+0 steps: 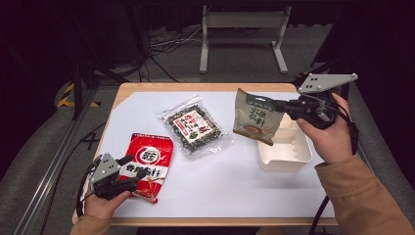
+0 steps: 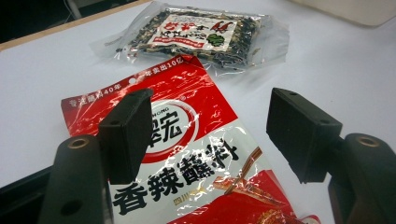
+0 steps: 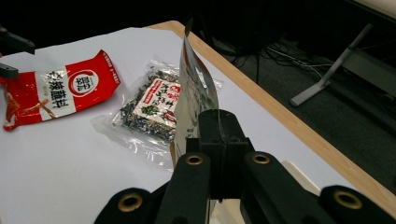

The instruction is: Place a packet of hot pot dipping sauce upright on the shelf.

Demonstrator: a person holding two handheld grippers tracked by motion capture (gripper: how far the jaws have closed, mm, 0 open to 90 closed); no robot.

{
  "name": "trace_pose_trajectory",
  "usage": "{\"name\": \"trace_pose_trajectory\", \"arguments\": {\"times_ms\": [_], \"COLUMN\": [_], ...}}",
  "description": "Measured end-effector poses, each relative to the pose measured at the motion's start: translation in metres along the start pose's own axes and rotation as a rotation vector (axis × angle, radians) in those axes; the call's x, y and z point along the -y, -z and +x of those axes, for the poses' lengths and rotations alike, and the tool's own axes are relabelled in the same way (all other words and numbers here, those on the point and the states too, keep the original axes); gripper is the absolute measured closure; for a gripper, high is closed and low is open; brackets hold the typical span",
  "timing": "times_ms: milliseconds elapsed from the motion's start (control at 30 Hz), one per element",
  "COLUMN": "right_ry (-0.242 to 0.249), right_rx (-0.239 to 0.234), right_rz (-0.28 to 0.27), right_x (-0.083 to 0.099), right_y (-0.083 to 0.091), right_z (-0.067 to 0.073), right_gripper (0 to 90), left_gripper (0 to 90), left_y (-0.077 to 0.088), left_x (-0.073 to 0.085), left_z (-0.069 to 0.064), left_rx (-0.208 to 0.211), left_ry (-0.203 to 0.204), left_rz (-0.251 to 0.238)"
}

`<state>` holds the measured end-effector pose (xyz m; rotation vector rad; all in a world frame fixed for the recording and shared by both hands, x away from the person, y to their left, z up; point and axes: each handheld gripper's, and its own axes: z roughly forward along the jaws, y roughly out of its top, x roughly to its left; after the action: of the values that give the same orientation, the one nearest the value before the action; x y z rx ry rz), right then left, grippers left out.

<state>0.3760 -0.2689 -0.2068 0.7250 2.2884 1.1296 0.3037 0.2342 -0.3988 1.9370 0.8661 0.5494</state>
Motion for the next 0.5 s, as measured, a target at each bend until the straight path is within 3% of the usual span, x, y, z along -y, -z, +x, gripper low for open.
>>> {"name": "trace_pose_trajectory", "arguments": {"times_ms": [300,500], "right_ry": [0.046,0.043], "right_rx": [0.044,0.054], "right_rz": [0.005,0.008], "right_x": [-0.003,-0.005], "right_y": [0.002,0.003], "right_z": [-0.016,-0.026], "right_gripper": [90.0,90.0], "left_gripper": [32.4,32.4], "left_y": [0.0,0.003], "left_x": [0.001,0.002], "left_z": [0.001,0.001], "left_rx": [-0.005,-0.008], "left_ry": [0.002,0.007], "left_rz": [-0.001,0.0]}}
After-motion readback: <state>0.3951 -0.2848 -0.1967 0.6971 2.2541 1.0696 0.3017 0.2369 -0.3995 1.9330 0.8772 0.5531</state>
